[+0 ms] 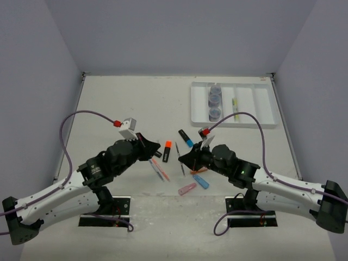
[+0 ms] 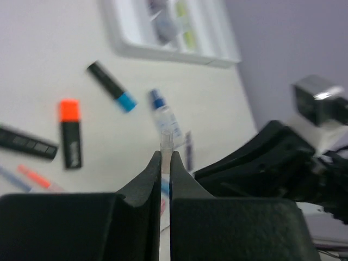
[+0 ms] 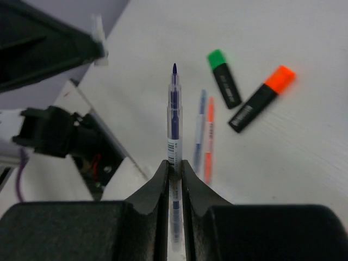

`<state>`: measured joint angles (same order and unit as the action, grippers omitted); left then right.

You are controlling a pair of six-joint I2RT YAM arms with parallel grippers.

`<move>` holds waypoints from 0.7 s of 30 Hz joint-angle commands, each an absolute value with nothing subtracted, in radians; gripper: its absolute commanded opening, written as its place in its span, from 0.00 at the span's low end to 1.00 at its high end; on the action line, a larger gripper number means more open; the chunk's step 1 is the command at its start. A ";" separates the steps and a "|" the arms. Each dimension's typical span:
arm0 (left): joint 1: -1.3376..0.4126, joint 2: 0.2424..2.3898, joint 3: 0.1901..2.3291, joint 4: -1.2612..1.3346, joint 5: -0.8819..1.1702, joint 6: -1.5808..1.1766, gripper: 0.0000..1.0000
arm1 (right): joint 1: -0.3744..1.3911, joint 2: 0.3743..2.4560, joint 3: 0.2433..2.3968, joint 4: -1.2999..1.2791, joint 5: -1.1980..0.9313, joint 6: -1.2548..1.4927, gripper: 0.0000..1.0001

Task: Sort the stationery into containers
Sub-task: Close the pen cap on the pen.

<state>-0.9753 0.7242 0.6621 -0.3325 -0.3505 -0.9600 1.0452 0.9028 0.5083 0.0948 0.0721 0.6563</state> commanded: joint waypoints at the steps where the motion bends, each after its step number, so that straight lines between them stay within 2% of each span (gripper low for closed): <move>1: -0.979 0.605 0.574 0.192 -0.171 -0.623 0.00 | 1.075 0.894 0.477 0.465 -0.183 0.632 0.00; 5: -0.980 0.582 0.549 0.354 -0.024 -0.579 0.00 | 1.155 0.906 0.505 0.506 -0.123 0.620 0.00; 9: -0.979 0.571 0.520 0.401 -0.009 -0.595 0.00 | 1.270 0.903 0.533 0.511 0.126 0.576 0.00; 11: -0.979 0.560 0.509 0.400 -0.017 -0.598 0.00 | 1.284 0.893 0.529 0.517 0.186 0.574 0.00; 21: -0.979 0.526 0.505 0.344 -0.071 -0.619 0.00 | 1.314 0.894 0.562 0.460 0.233 0.540 0.00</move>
<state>-0.9775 0.5341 0.5091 0.3130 -0.0548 -0.6416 1.3003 0.9047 0.5224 0.4321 0.1694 0.5778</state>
